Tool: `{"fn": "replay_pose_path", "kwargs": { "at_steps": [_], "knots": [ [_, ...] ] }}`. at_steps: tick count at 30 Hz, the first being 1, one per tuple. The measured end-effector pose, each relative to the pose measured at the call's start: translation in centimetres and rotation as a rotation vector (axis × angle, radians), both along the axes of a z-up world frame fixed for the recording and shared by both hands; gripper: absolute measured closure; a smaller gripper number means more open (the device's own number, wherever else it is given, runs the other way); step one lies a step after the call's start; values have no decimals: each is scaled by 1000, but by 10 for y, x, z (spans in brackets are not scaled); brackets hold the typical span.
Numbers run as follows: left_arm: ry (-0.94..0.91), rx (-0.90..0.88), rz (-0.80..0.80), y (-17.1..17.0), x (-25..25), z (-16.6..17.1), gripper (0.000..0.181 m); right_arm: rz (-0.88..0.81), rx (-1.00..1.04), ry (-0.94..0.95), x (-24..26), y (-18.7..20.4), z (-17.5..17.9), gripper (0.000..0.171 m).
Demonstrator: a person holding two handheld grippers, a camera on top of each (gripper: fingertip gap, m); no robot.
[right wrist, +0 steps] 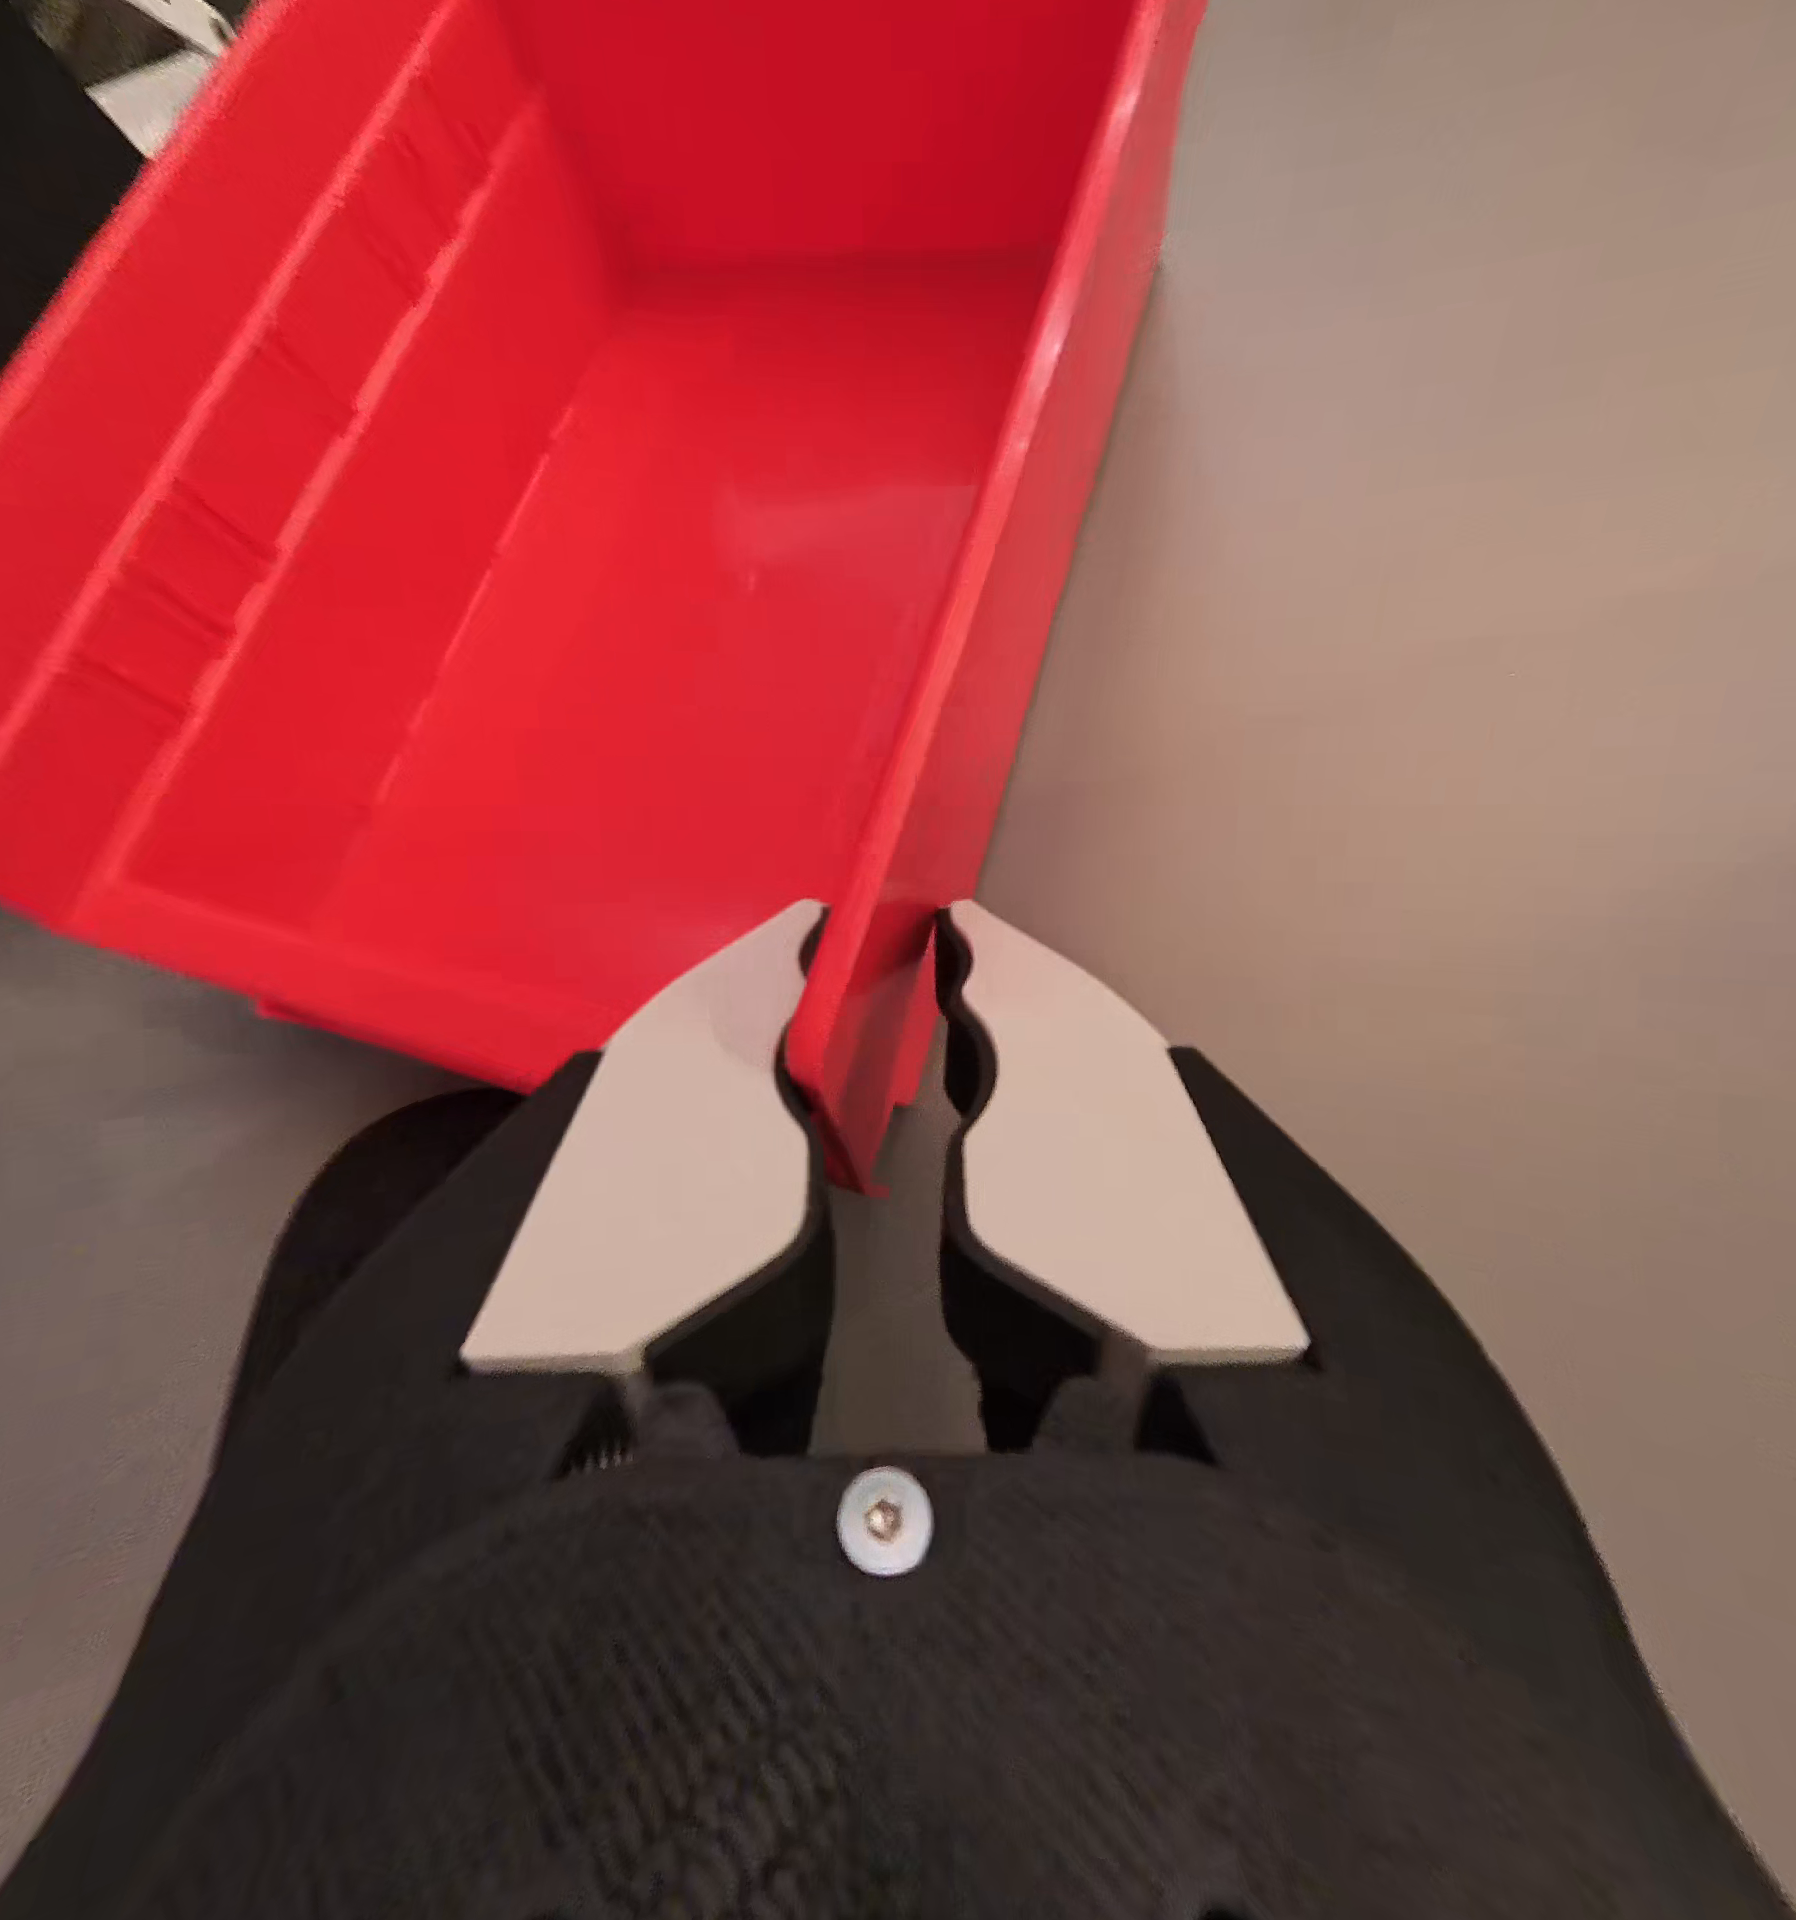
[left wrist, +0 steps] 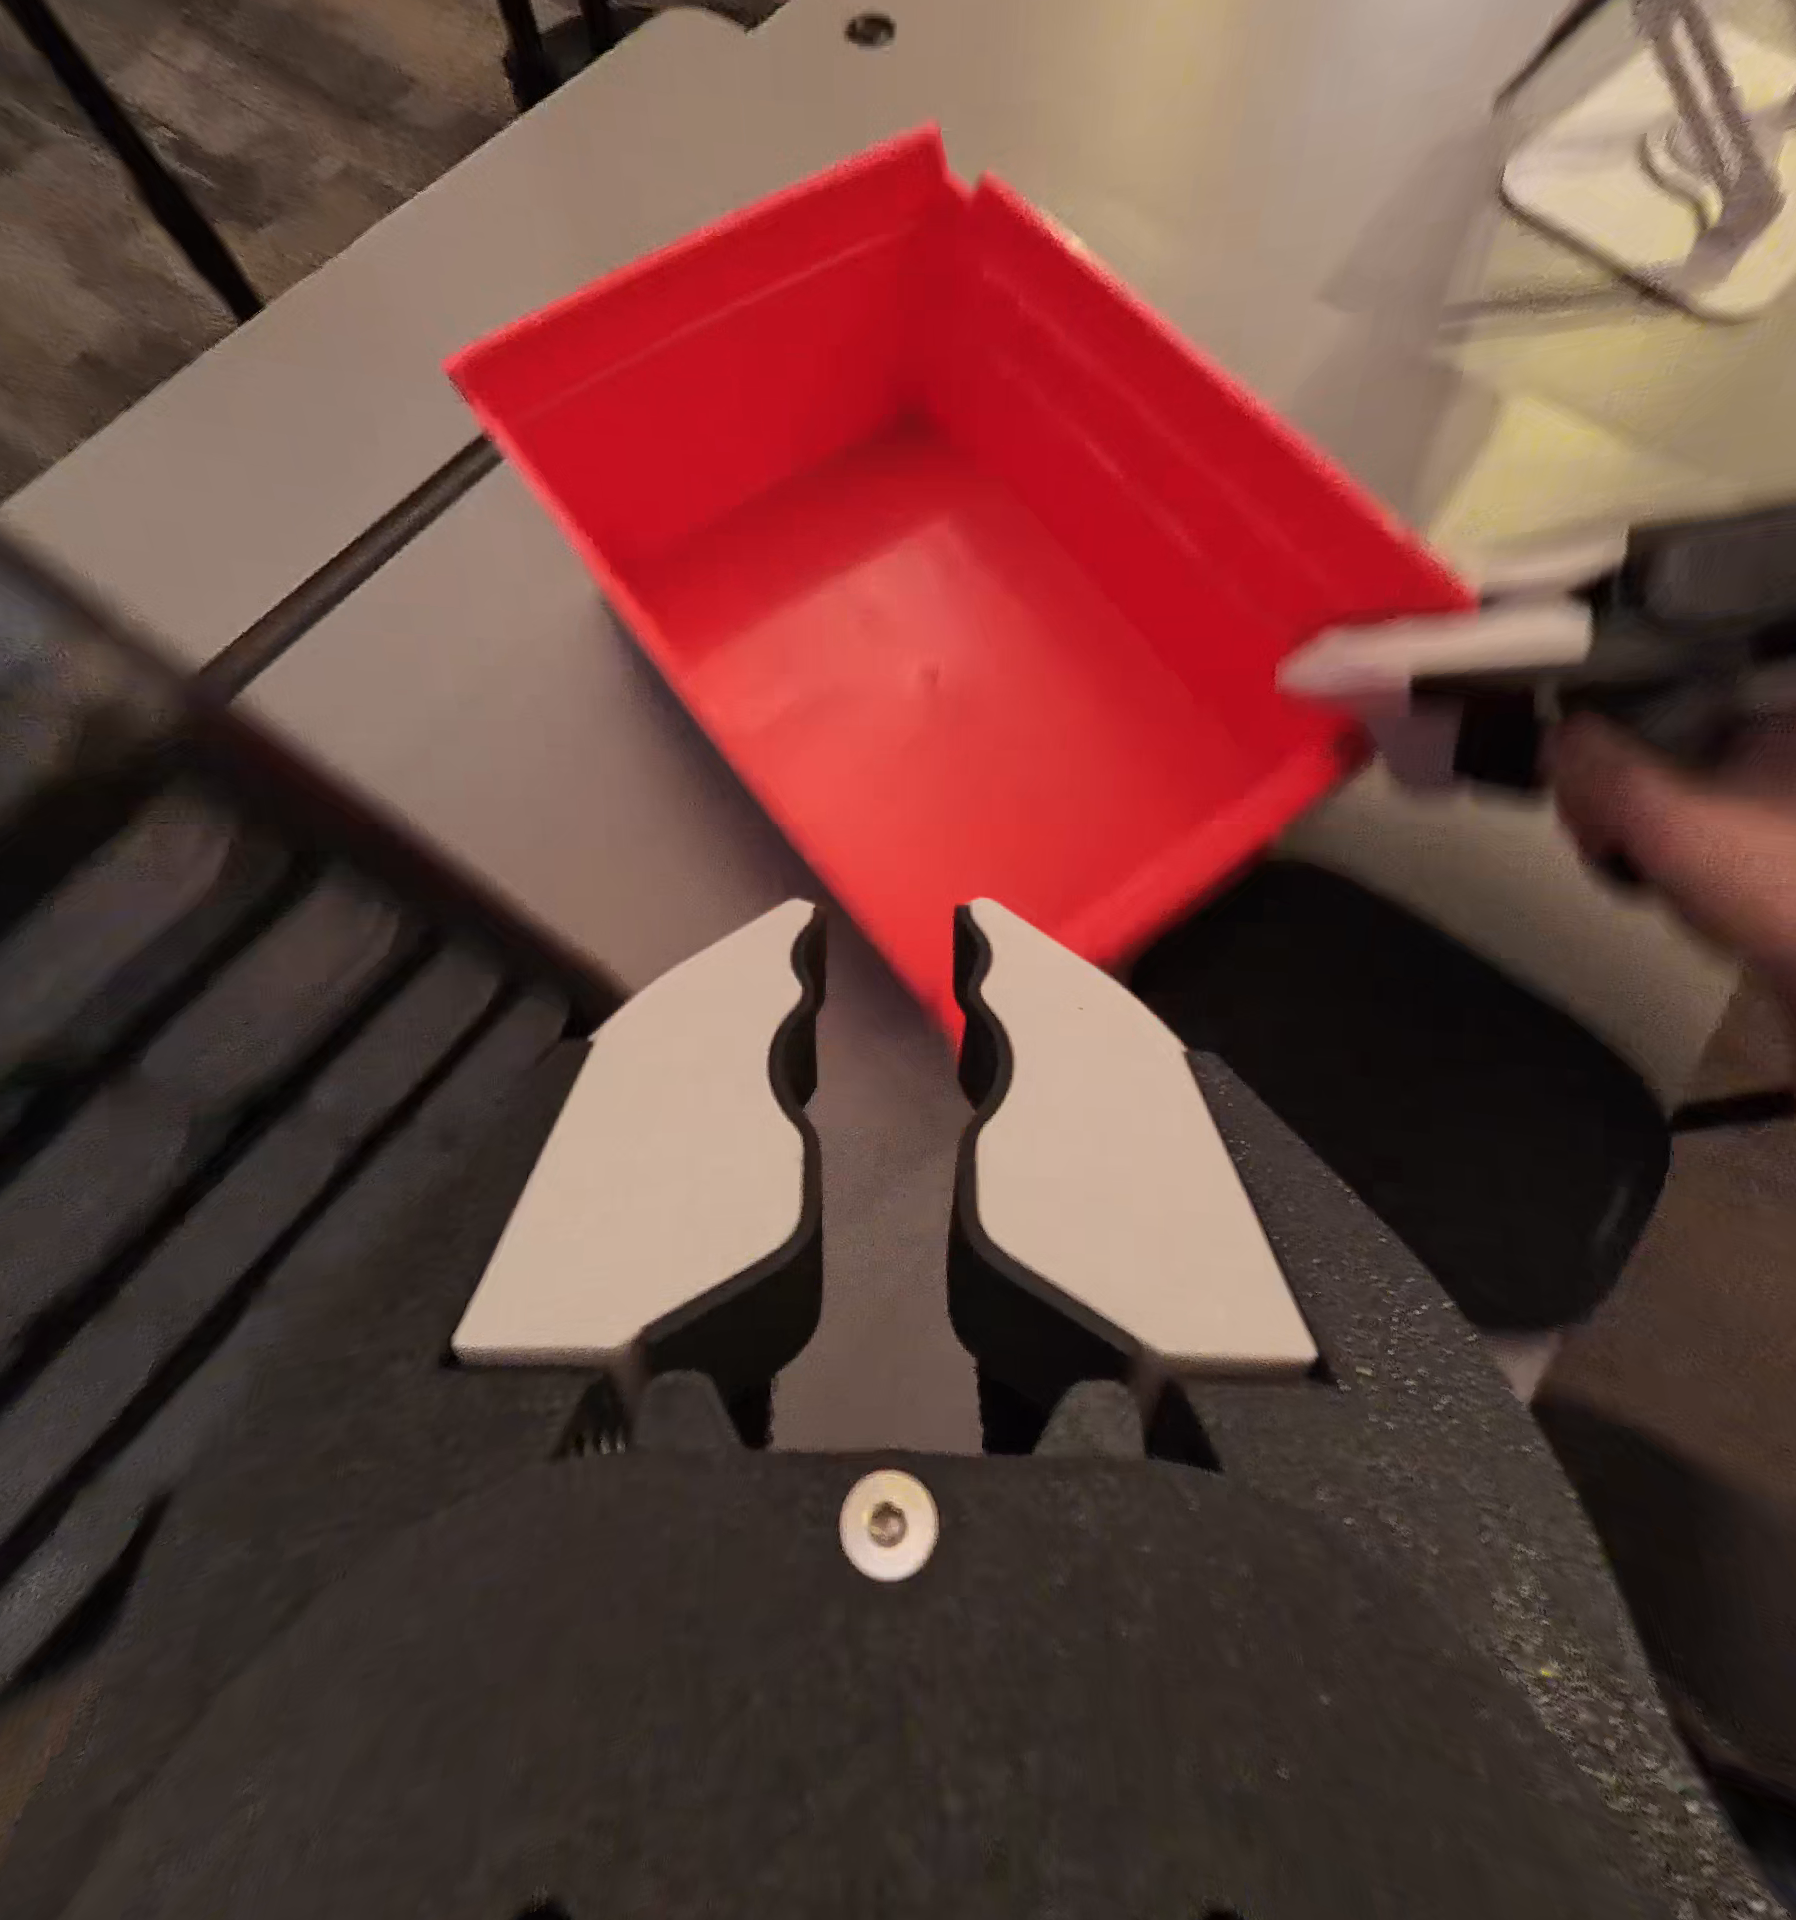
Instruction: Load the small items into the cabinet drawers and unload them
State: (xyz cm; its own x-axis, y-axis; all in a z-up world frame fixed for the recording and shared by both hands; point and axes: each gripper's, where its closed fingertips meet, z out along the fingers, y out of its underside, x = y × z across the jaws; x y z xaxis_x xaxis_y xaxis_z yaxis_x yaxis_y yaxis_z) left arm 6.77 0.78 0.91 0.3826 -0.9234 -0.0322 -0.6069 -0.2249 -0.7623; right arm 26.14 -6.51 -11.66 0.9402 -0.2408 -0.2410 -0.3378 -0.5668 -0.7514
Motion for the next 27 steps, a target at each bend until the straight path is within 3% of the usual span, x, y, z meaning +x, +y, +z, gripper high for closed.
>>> {"fn": "replay_pose_path", "kwargs": {
  "at_steps": [4, 7, 10, 13, 20, 27],
  "knots": [
    [-62, 91, 124, -9, -132, 4, 158, -6, -80, -62, 23, 9, -3, 163],
    [-145, 203, 385, 17, -252, 14, 158, 5, -106, -23, 26, 15, -3, 165],
    [-107, 311, 643, 42, -375, 13, 159, -27, -102, -27, 23, 19, -4, 165],
    [-67, 274, 828, 51, -469, 2, 159, -80, -84, -1, 22, 25, -4, 165],
    [-200, 253, 967, 62, -569, -3, 157, -115, -75, 35, 24, 31, -4, 165],
    [-247, 212, 936, 96, -584, -19, 137, -166, -105, 10, 34, 22, -4, 164]
  ]
}}
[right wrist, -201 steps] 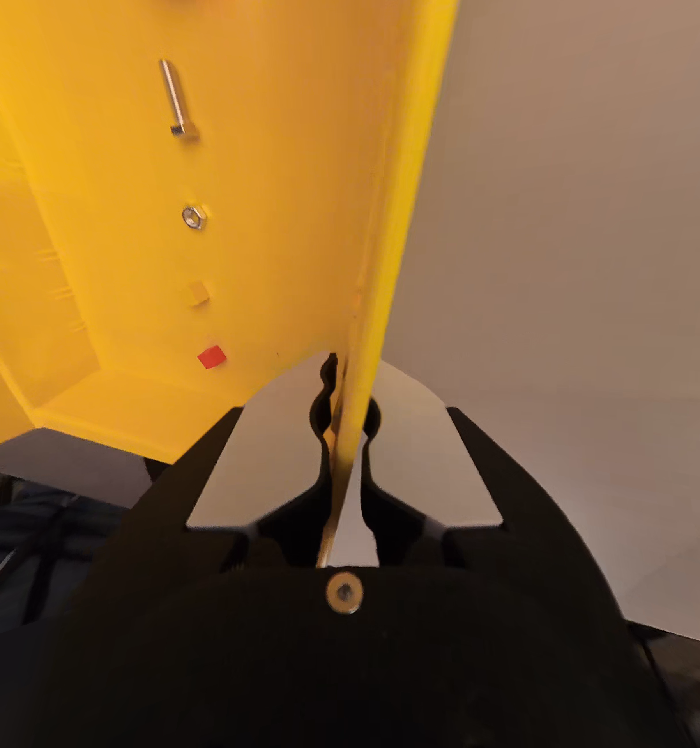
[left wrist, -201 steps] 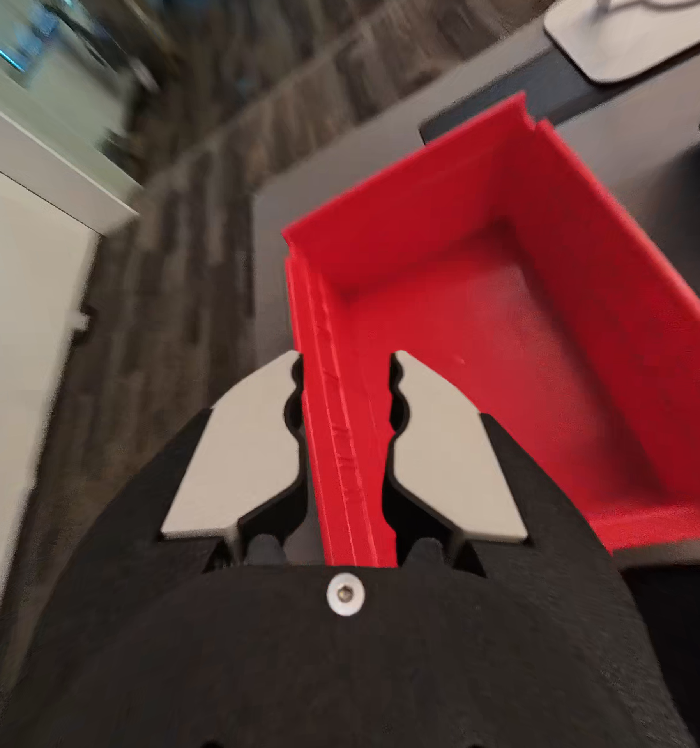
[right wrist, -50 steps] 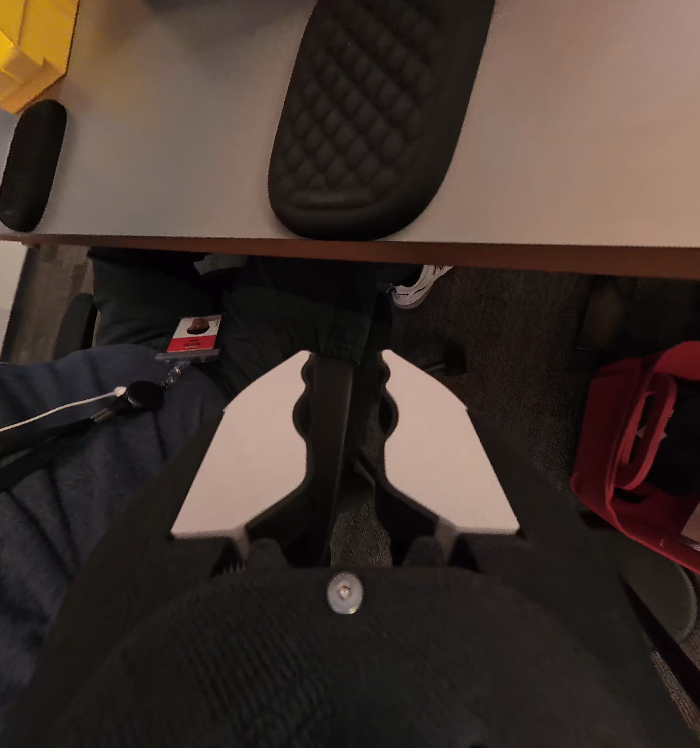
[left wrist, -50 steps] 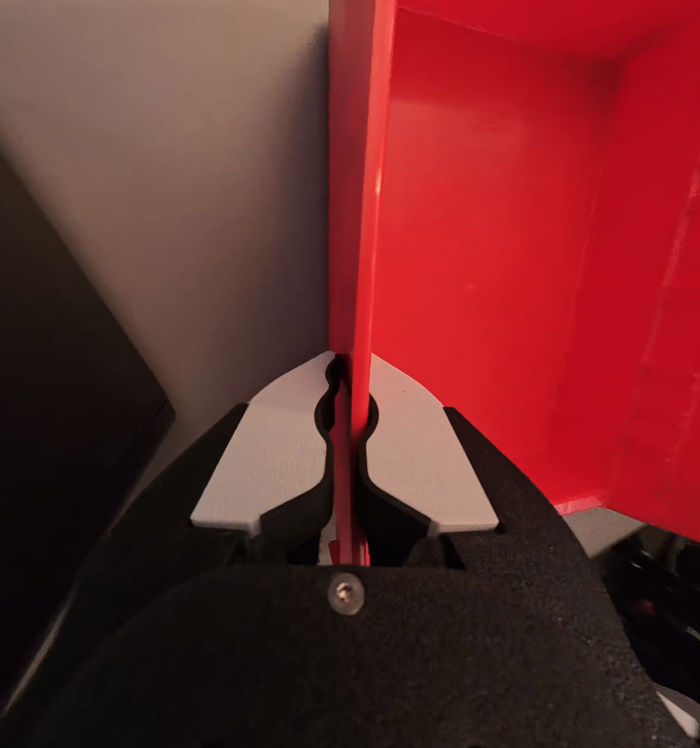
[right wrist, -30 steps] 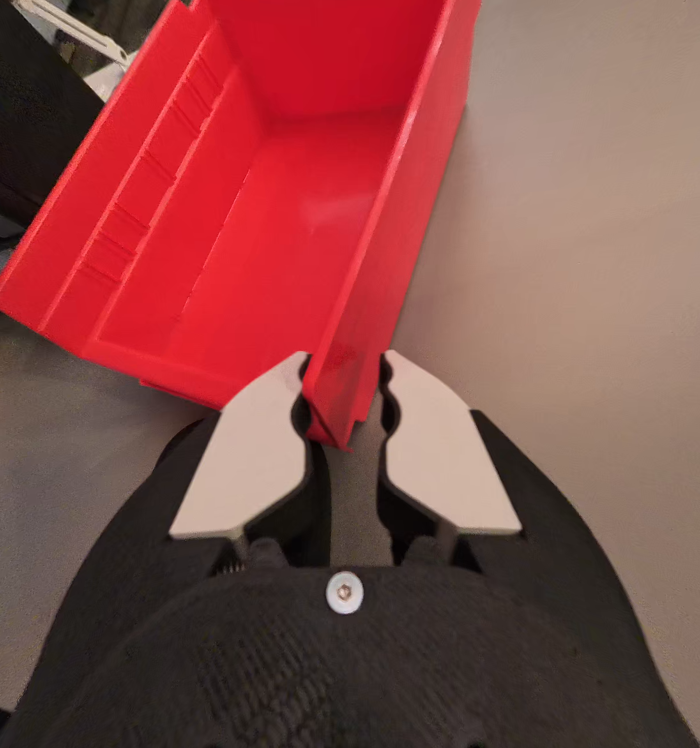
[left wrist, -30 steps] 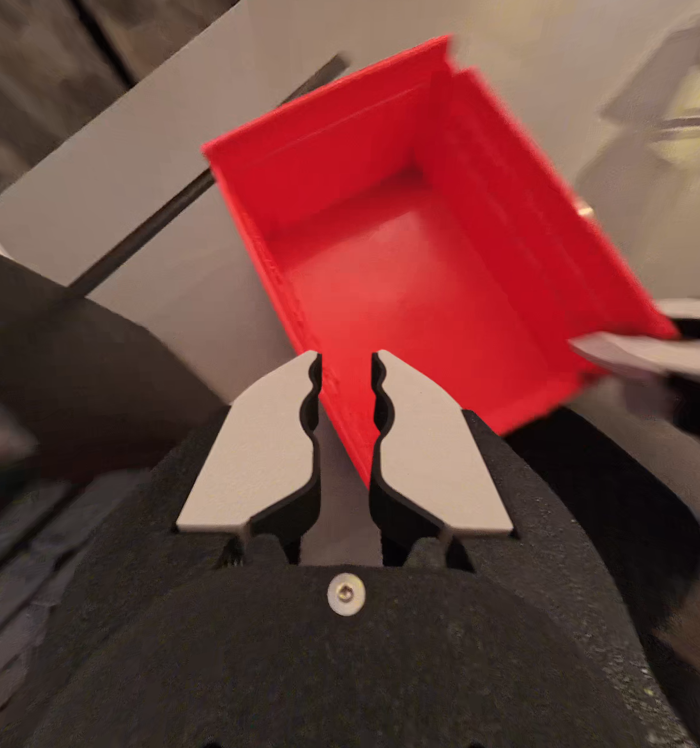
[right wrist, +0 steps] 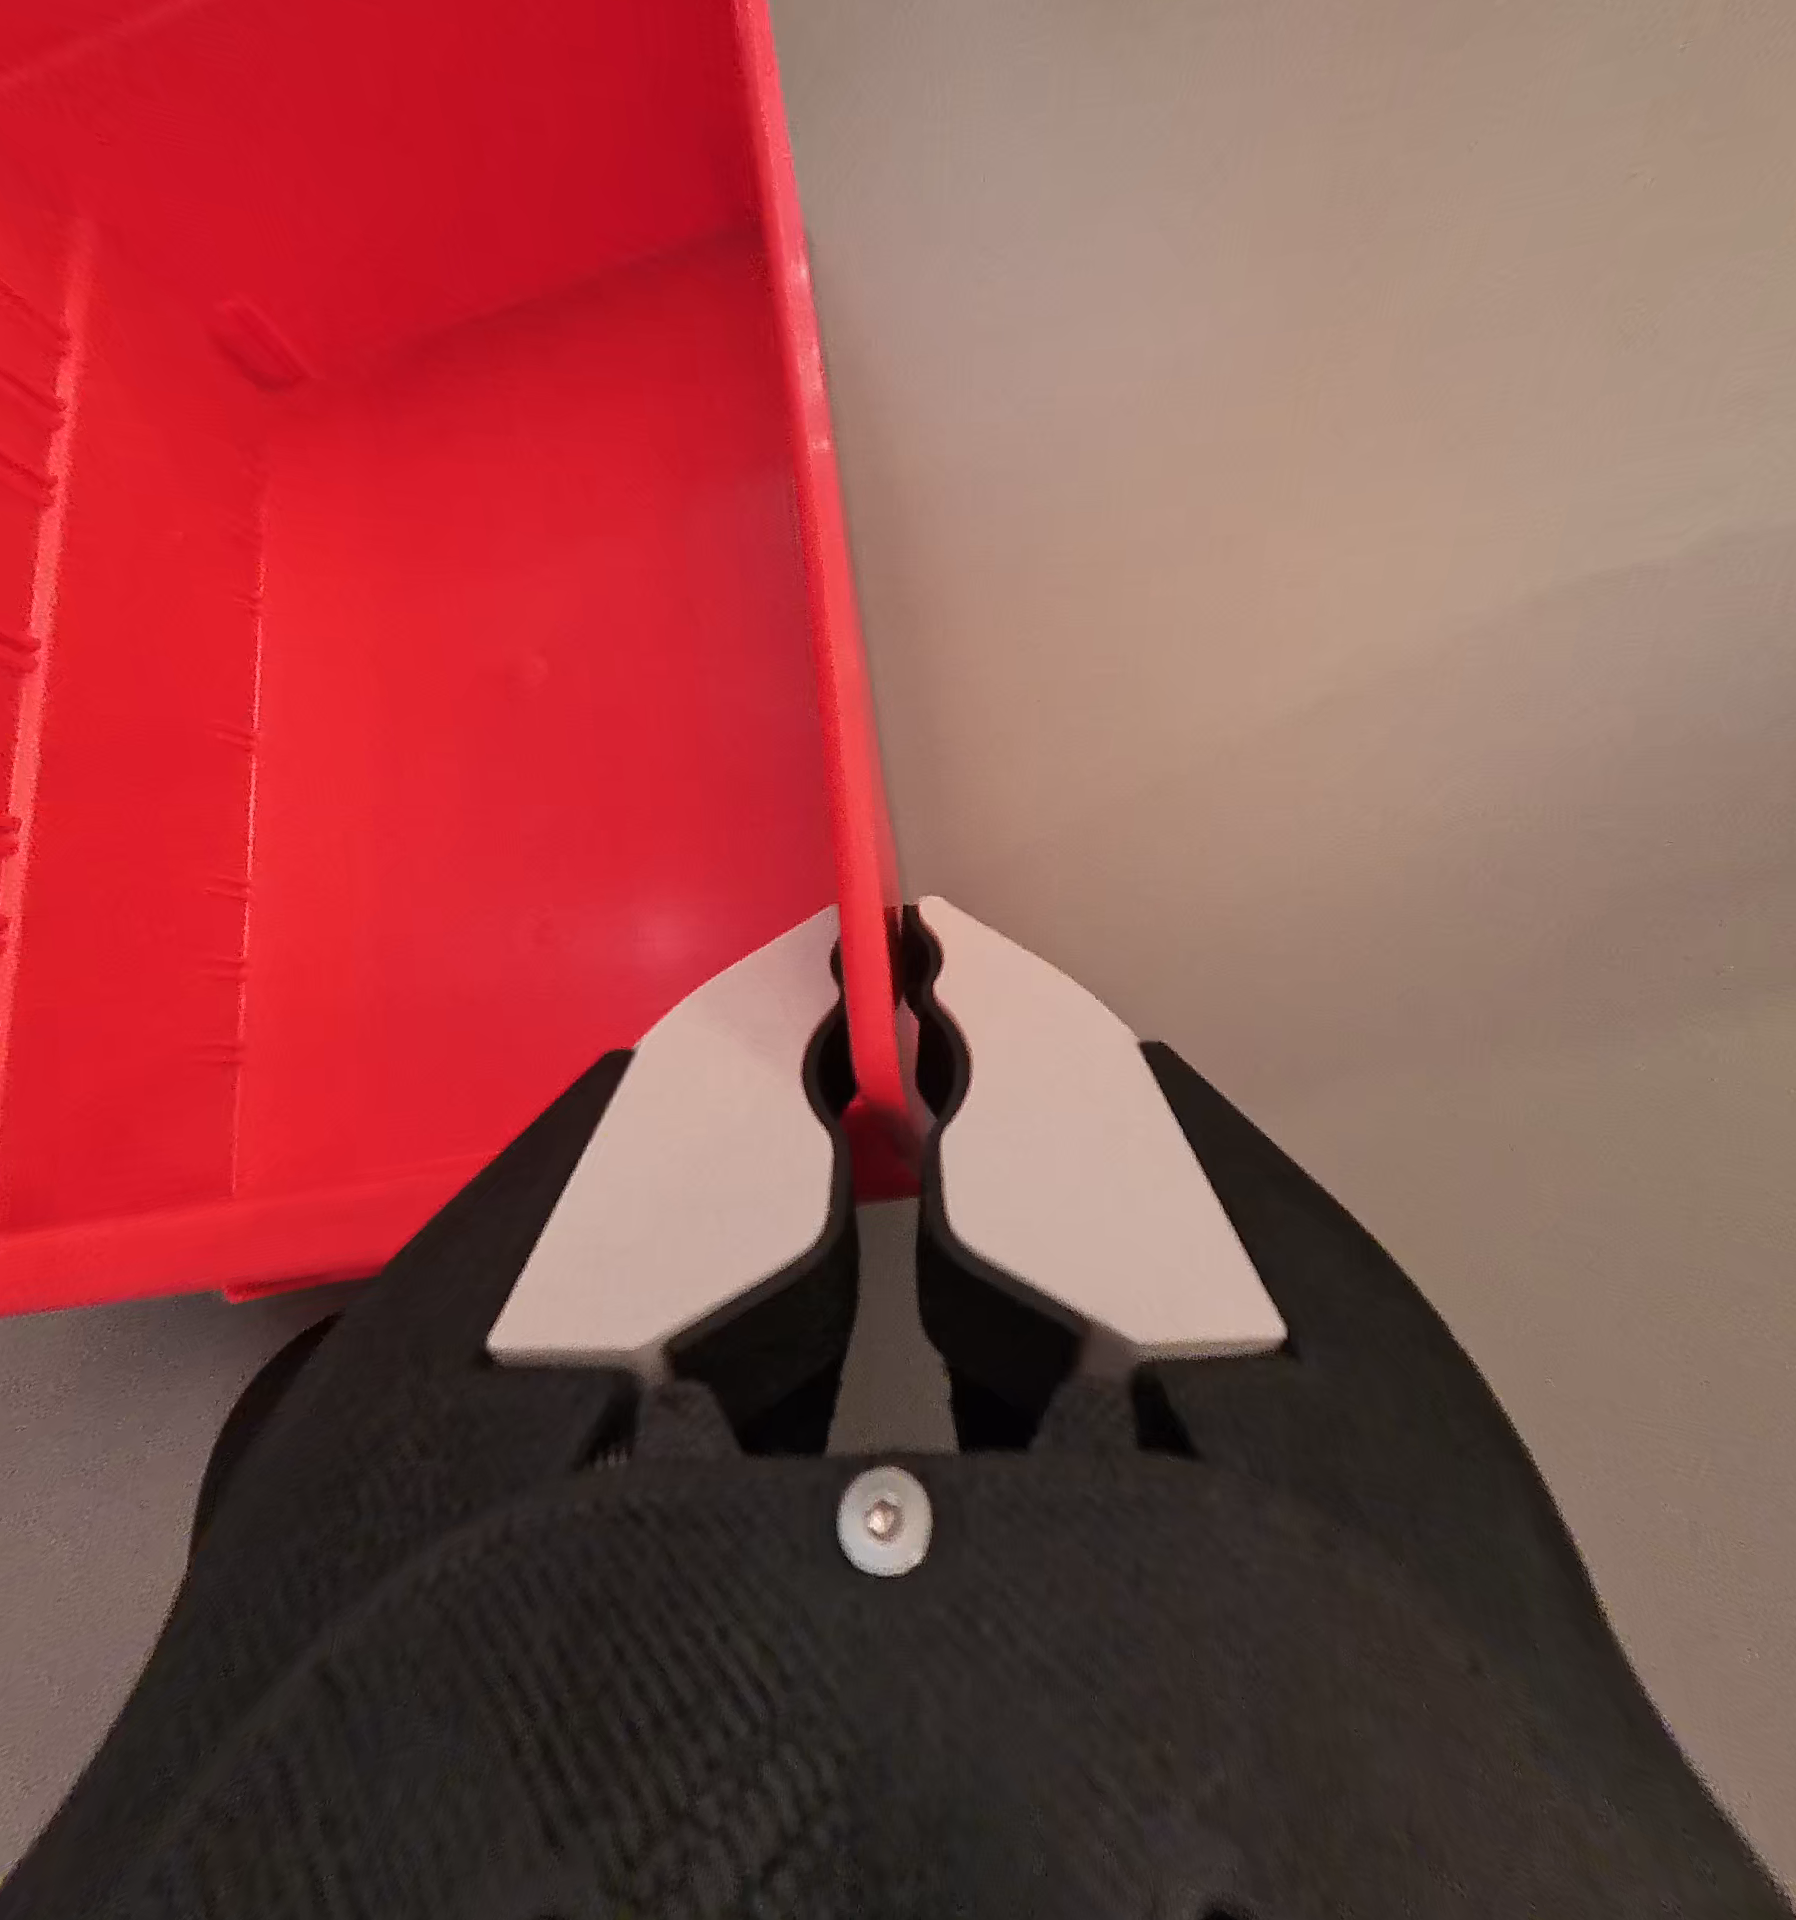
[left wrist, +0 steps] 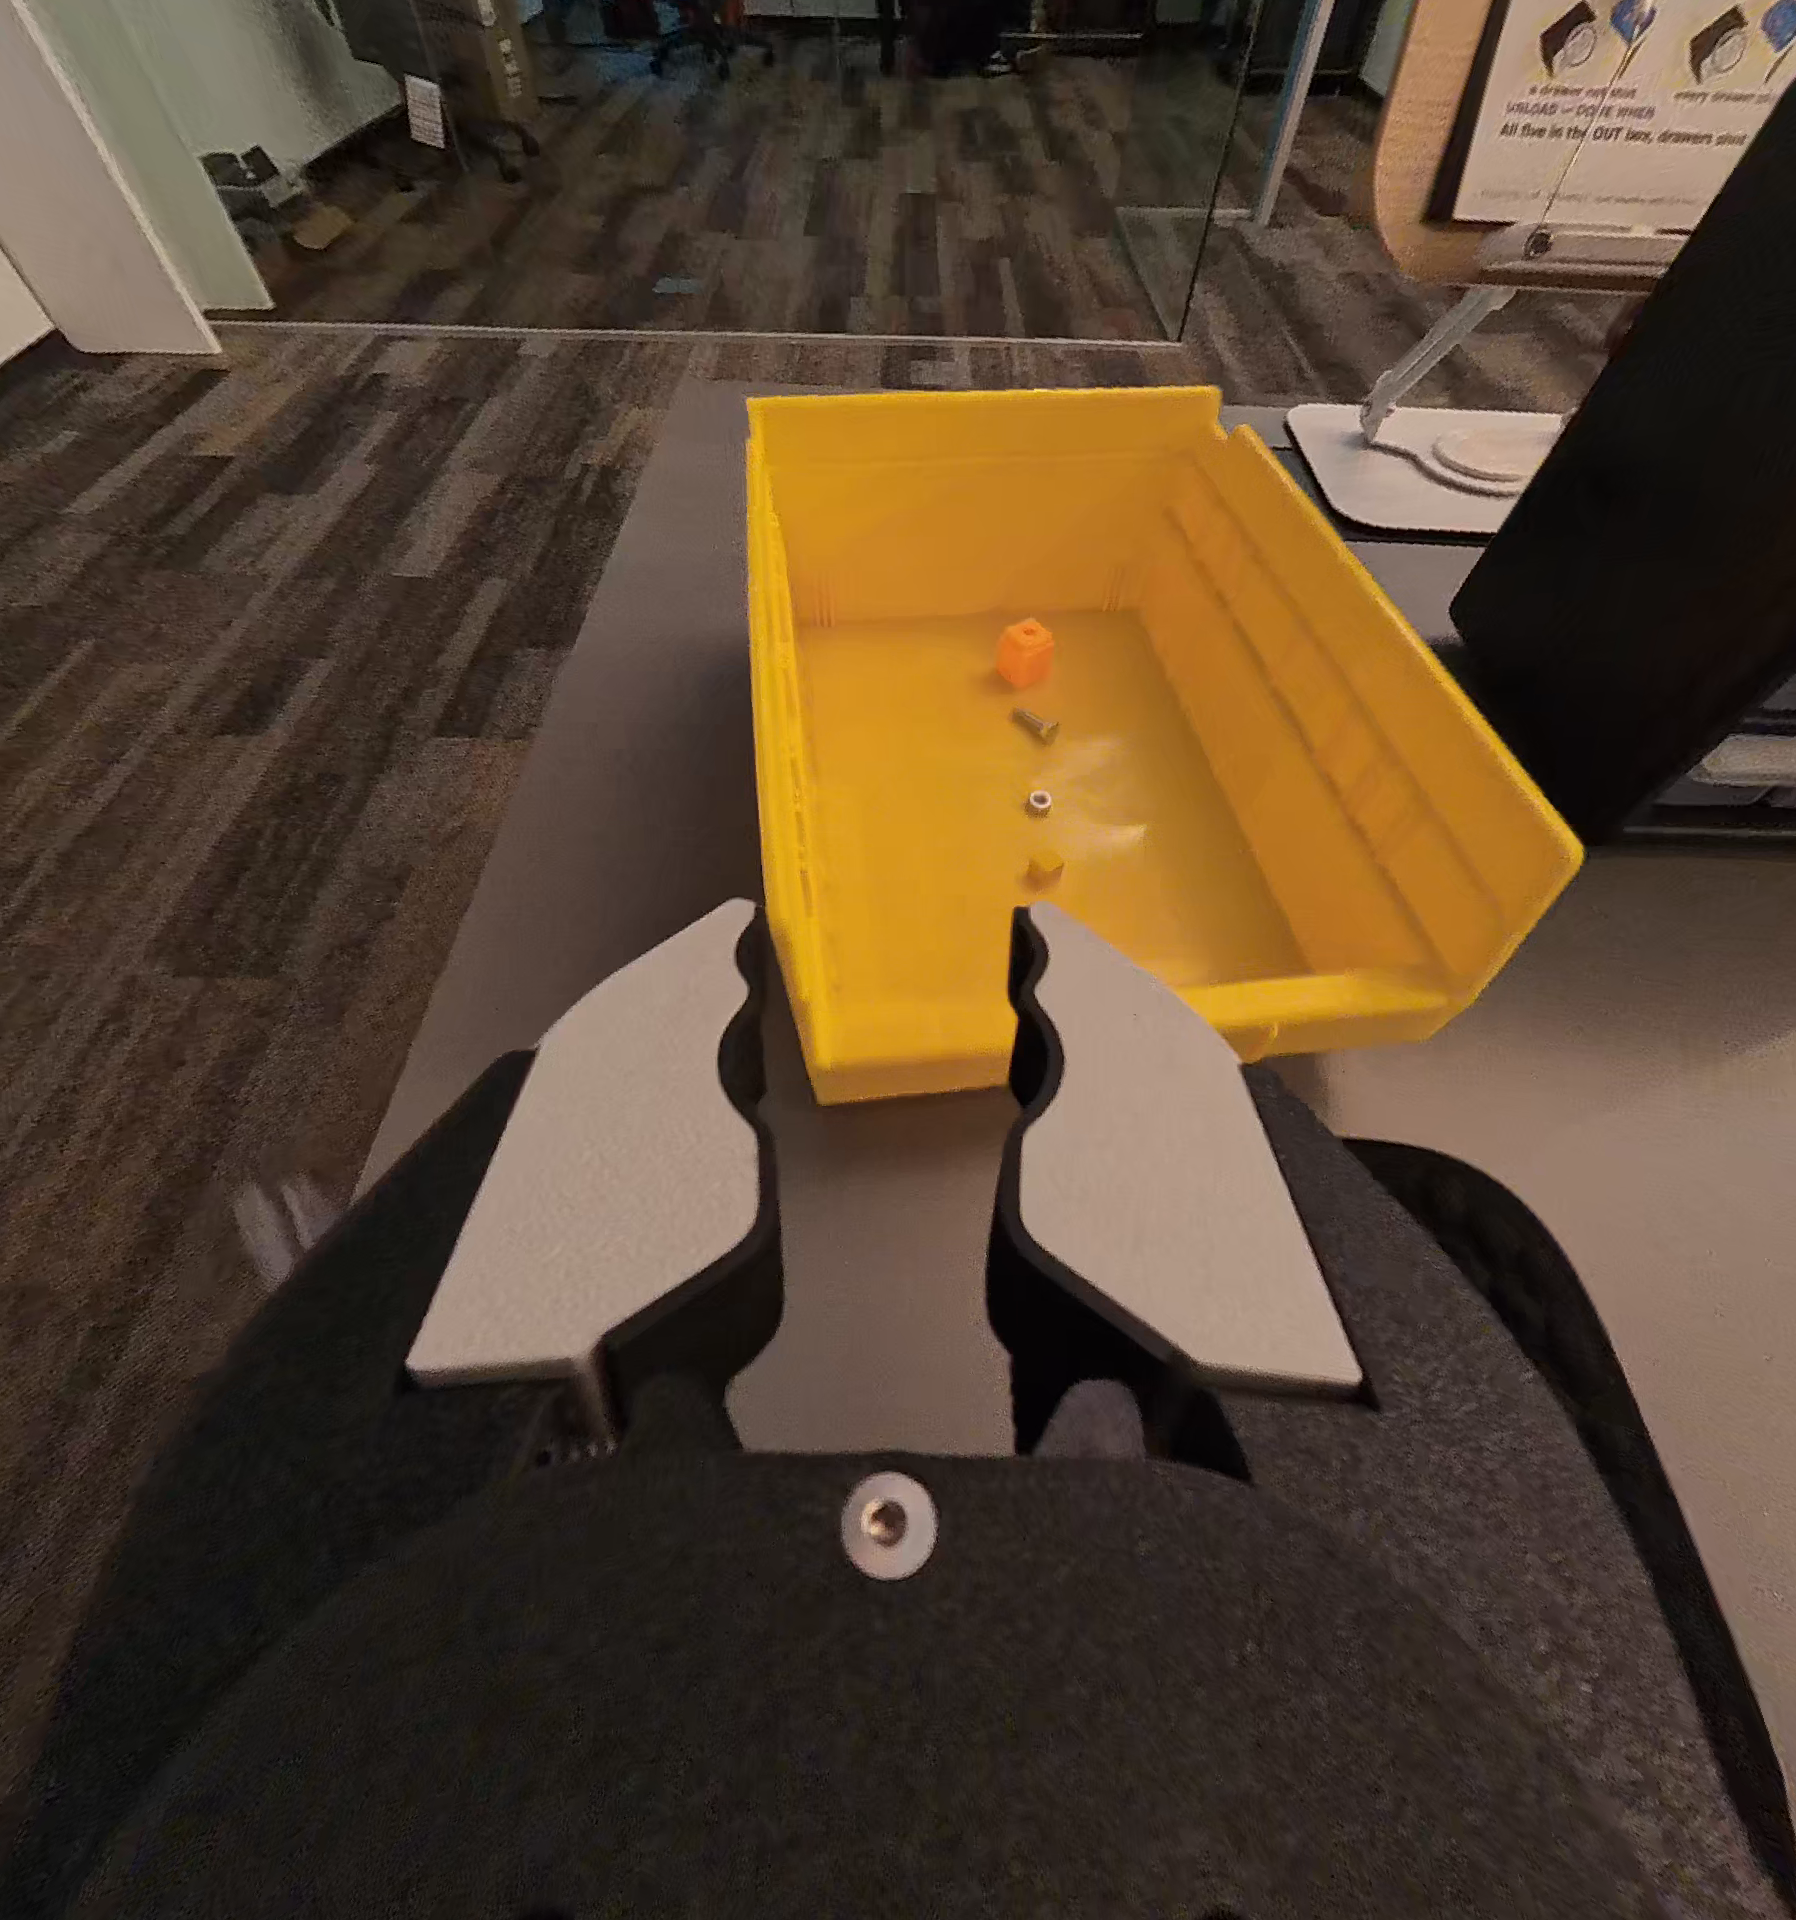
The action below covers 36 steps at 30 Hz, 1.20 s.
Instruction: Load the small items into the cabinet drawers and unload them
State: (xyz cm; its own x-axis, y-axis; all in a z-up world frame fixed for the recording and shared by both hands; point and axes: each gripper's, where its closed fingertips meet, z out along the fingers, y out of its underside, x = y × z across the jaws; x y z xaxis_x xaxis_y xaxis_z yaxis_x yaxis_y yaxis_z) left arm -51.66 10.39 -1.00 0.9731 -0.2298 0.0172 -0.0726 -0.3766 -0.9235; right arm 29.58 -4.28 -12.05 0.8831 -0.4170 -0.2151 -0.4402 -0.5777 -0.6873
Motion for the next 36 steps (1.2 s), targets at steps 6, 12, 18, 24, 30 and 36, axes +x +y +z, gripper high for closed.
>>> {"fn": "replay_pose_path", "kwargs": {
  "at_steps": [6, 12, 18, 24, 30, 36],
  "knots": [
    [46, -50, 28, 45, -1, -12, 122, -38, 12, 43, 11, -11, 0, 165],
    [7, -174, 9, 61, -5, -38, 124, -66, -2, 24, 24, -23, 0, 164],
    [44, -285, 22, 63, -8, -76, 154, -83, -9, 18, 34, -23, 0, 163],
    [32, -251, -10, 74, -12, -80, 177, -65, -23, 13, 35, -23, 1, 162],
    [55, -236, -102, 81, -5, -80, 176, -177, 86, -117, 49, -38, 38, 136],
    [56, -212, -136, 82, -4, -80, 176, -158, 566, -389, 12, -45, 163, 136]
  ]
}}
